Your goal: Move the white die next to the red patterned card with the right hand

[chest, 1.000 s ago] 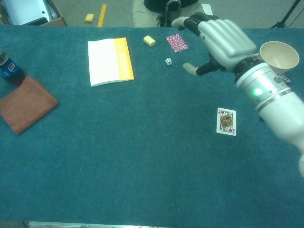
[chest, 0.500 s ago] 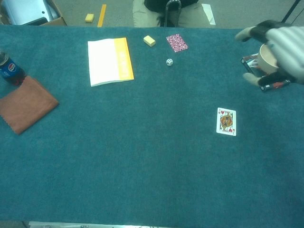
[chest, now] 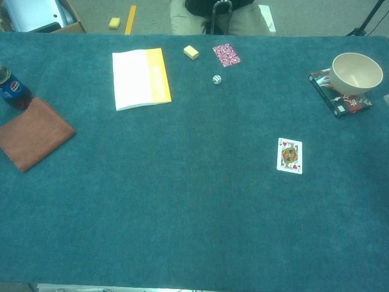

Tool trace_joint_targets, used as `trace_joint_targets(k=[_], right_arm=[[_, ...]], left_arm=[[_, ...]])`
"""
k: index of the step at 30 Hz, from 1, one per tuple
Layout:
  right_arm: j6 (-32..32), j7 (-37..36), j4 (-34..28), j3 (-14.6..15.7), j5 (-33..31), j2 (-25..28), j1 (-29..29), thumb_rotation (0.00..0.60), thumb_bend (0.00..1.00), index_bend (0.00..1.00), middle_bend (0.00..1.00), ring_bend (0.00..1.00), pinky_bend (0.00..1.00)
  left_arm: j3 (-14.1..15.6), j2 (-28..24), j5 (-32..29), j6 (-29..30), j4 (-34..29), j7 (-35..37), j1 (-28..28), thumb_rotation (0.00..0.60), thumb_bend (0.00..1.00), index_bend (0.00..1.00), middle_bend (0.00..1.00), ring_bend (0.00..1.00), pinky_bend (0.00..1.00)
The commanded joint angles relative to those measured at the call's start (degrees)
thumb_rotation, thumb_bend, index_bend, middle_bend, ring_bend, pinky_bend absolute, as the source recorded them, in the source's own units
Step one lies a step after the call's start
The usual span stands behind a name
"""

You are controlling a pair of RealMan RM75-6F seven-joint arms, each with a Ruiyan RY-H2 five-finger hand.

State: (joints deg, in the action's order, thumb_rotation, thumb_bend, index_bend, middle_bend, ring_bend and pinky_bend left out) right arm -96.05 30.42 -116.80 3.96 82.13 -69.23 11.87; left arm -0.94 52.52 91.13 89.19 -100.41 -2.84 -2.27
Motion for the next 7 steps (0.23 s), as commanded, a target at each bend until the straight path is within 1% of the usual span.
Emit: trace_joint_targets(k=[1,7], right_arm=[[-0.28,-0.38,-0.26,-0.33,0.72,0.55,-0.9,0.6,0.25,0.23,0.26,0.1,0.14],[1.3,-0.98,-0.29,-1.38,0.83,0.91,-1.64,0.6,0.25,0.23,0.26,0.1,0.14]], left_arm=[[-0.02,-0.03,-0.17,0.02,-0.09,-0.03,0.05,0.6,0.41,0.2,0.27,0.17,0.14],[0.05,-0.12,0.01,0.44,-0.44,-0.19,0.25,0.6,0.41,0.2,0.27,0.17,0.14]])
